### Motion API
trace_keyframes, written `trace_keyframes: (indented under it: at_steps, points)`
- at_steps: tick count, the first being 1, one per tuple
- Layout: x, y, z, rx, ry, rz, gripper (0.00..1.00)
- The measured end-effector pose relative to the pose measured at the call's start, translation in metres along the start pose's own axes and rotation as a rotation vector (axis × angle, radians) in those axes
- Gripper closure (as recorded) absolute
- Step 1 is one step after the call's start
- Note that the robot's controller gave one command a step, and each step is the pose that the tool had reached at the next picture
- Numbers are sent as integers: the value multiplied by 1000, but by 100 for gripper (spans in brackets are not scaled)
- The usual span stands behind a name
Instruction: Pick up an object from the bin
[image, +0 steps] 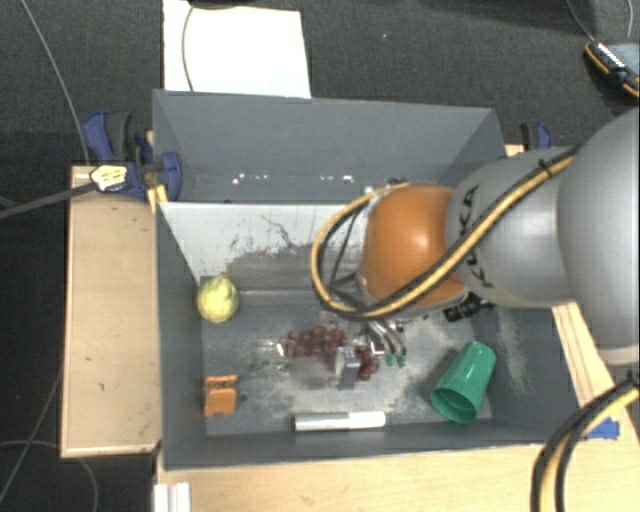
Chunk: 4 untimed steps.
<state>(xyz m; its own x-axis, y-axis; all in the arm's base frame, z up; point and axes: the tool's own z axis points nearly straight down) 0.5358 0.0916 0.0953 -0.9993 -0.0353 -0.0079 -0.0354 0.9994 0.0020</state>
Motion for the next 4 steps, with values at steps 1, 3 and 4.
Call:
trace_keyframes:
  at_steps: [1,3,4]
  points:
    - [-6,-18,25,-5,-6,97,0]
    - [-6,-17,24,-6,-6,95,0]
    - [-5,-12,22,-3,-6,32,100]
